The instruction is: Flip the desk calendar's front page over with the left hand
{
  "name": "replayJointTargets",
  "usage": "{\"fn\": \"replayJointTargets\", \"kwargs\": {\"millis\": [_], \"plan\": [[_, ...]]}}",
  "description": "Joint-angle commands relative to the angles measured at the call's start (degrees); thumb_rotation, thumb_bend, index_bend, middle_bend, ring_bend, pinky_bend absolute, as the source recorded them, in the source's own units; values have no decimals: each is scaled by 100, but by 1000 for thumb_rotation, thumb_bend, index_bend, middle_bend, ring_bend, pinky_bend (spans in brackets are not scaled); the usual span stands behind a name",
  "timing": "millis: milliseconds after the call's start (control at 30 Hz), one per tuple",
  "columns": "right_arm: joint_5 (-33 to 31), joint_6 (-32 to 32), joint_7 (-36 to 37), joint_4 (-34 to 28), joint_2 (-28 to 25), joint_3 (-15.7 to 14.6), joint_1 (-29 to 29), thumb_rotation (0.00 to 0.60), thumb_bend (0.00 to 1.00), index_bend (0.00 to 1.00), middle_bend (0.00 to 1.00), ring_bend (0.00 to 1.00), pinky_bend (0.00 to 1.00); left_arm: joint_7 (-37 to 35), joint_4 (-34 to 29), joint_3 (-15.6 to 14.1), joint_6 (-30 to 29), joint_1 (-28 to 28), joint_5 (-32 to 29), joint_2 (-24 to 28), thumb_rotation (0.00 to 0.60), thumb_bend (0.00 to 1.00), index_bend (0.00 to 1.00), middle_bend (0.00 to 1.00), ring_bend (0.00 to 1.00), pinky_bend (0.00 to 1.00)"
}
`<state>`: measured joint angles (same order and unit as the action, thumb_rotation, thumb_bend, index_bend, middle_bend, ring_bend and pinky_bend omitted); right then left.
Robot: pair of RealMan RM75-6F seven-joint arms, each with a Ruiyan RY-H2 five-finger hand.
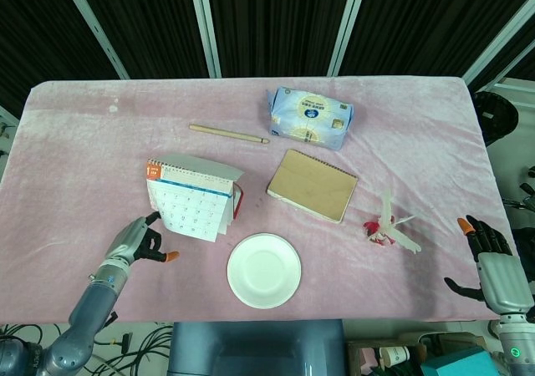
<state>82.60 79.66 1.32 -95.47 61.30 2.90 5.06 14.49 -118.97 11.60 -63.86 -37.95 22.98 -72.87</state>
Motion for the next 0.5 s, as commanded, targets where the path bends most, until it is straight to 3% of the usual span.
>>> {"fn": "replayJointTargets", "kwargs": {"millis": [33, 367, 500], "plan": [[-1, -2, -6, 1, 1, -2, 0, 600, 104, 0, 0, 0, 70, -73, -79, 6, -29, 50, 111, 53, 600, 184, 240, 815, 888, 828], [4, 2, -9, 2, 4, -5, -2, 600, 104, 0, 0, 0, 70, -141, -275, 69, -122, 67, 394, 148, 600, 184, 255, 812, 888, 828], [7, 2, -9, -1, 2, -6, -3, 600, 103, 0, 0, 0, 70, -27, -312, 46, -302, 54, 796, 97, 600, 187, 273, 799, 878, 827]]}}
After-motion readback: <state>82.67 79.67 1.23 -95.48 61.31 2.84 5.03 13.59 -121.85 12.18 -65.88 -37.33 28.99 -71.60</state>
